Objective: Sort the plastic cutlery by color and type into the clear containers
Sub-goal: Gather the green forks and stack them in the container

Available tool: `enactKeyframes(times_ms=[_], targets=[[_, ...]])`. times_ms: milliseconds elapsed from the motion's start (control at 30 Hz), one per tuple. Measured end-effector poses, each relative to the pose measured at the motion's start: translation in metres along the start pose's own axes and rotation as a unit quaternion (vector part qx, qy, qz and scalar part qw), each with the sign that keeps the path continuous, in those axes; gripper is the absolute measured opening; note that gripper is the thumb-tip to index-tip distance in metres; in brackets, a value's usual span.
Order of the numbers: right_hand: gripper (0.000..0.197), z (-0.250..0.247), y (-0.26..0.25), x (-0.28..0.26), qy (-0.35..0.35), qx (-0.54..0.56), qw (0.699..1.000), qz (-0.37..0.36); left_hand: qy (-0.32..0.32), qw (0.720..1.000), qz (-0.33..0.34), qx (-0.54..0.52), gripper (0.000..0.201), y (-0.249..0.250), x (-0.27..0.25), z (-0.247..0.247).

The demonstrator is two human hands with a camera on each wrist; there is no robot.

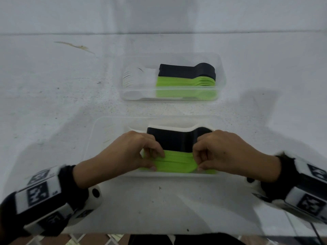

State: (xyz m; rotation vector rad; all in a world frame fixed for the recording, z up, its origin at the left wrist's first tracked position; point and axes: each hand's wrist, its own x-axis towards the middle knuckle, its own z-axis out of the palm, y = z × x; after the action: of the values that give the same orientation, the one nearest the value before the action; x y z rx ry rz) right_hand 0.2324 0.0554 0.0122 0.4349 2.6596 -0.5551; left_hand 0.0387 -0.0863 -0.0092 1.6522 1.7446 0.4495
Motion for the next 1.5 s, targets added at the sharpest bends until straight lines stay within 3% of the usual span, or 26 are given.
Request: enactKeyframes(times_ms=[100, 500, 633, 767, 1000, 1200, 1367, 1500], targets=[[0.019, 0.0, -0.001, 0.001, -0.004, 0.005, 1.0, 0.001, 0.012, 0.999, -0.011, 0.038, 0.024, -0.001, -0.001, 0.0], [0.017, 0.007, 0.001, 0.001, 0.024, -0.001, 1.0, -0.018, 0.031, 0.999, -0.004, -0.018, 0.024, -0.007, -0.005, 0.009], [0.002, 0.008, 0.002, -0.001, 0.076, 0.062, 0.995, -0.025, 0.124, 0.992, -0.015, -0.021, 0.019, -0.003, -0.013, 0.012], [0.01, 0.014, 0.002, -0.013, 0.158, 0.077, 0.984, -0.026, 0.251, 0.968, 0.009, 0.008, 0.018, -0.005, -0.029, 0.008], [0.014, 0.021, -0.01, -0.02, 0.184, 0.104, 0.977, 0.022, 0.3, 0.953, 0.029, 0.009, 0.017, -0.031, -0.055, 0.003], [0.026, 0.025, -0.023, -0.017, 0.2, 0.066, 0.975, 0.073, 0.268, 0.963, 0.008, -0.037, 0.013, -0.027, -0.05, 0.009], [0.017, 0.025, -0.027, -0.016, 0.196, 0.051, 0.973, 0.115, 0.216, 0.976, -0.001, -0.007, 0.024, -0.022, -0.032, 0.007], [0.016, 0.025, -0.027, -0.016, 0.193, 0.051, 0.973, 0.114, 0.185, 0.982, -0.015, 0.016, 0.018, -0.02, -0.026, 0.004]])
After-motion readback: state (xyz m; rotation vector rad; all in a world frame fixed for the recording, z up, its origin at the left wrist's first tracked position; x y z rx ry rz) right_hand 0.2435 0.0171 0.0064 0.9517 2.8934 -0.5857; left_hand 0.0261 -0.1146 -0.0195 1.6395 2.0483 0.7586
